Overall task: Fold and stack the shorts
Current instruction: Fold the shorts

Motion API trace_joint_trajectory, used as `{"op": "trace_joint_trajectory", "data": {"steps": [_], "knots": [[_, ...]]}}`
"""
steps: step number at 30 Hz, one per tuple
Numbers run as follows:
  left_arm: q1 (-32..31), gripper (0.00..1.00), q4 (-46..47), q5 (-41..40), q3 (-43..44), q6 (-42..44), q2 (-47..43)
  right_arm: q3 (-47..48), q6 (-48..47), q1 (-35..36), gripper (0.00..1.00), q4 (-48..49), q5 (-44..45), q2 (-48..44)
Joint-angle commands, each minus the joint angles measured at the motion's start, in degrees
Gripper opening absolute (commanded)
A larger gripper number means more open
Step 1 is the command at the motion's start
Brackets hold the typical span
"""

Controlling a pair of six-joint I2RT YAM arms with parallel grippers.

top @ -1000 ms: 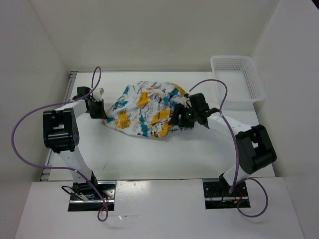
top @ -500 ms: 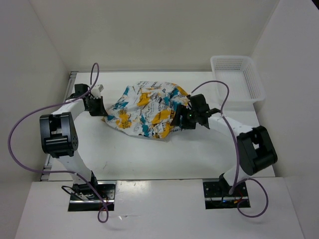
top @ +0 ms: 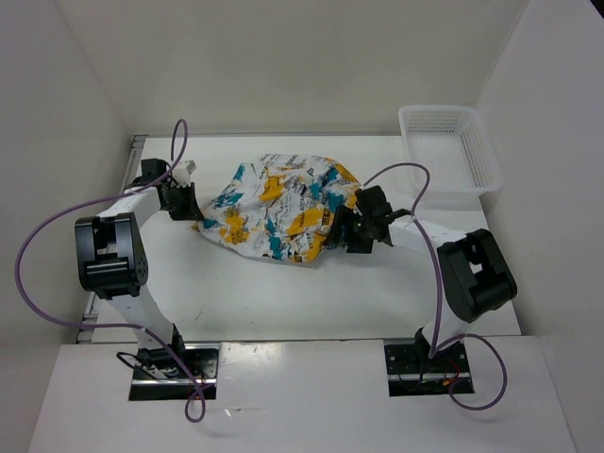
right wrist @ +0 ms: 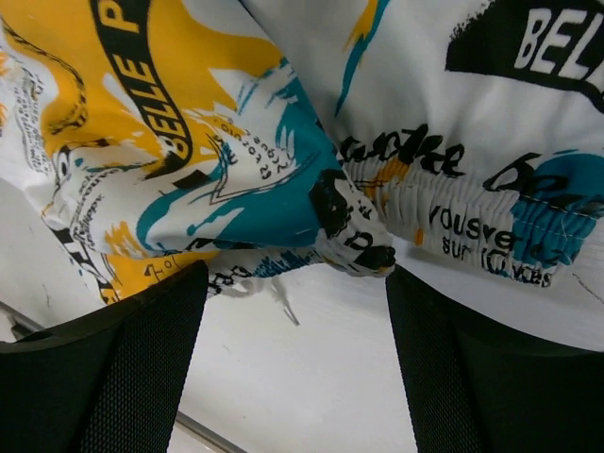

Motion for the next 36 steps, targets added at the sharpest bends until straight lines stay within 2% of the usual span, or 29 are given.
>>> {"op": "trace_joint_trajectory", "data": {"steps": [1,6,10,12,13,14,16,17,20,27,31,36], "knots": [[0.26,0.00,-0.17,0.77,0.66,0.25,-1.90,1.49,1.59,-0.33,0.81,5.21,0.71,-1.01],[0.26,0.00,-0.17,0.77,0.66,0.25,-1.90,1.31,3.52,-0.33,0.82,9.72,0.35,-1.02],[0.26,0.00,-0.17,0.77,0.66,0.25,-1.90,1.93,4.93,-0.33,0.74,11.65,0.97,-0.49],[0.26,0.00,-0.17,0.77,0.66,0.25,-1.90,2.63,4.94,-0.33,0.67,12.27,-0.61,1.61],[0.26,0.00,-0.17,0.77,0.66,0.25,-1.90,2.63,4.94,-0.33,0.62,12.27,-0.61,1.62],[0.26,0.00,-0.17,0.77,0.66,0.25,-1.90,3.15,4.94,-0.33,0.49,13.05,-1.14,2.40],[0.78,0.00,-0.17,2.17,1.27,0.25,-1.90,3.16,5.46,-0.33,0.33,14.46,-1.14,2.41],[0.79,0.00,-0.69,3.57,2.14,0.25,-2.43,3.16,5.46,-0.85,0.20,14.46,-1.84,2.41],[2.02,0.00,-2.36,5.69,6.61,0.25,-3.48,5.51,4.59,-1.38,0.02,15.25,-2.46,-0.83],[4.74,0.00,-7.80,8.15,21.91,0.25,-7.44,16.32,-0.86,-7.26,0.00,12.89,-1.93,-11.03],[5.88,0.00,-11.15,11.93,31.49,0.25,-8.67,25.36,-4.20,-9.99,0.00,7.37,-4.21,-15.07],[10.45,0.00,-12.83,11.93,47.92,0.25,-11.13,36.44,-10.96,-12.55,0.00,0.68,-6.24,-17.37]]}}
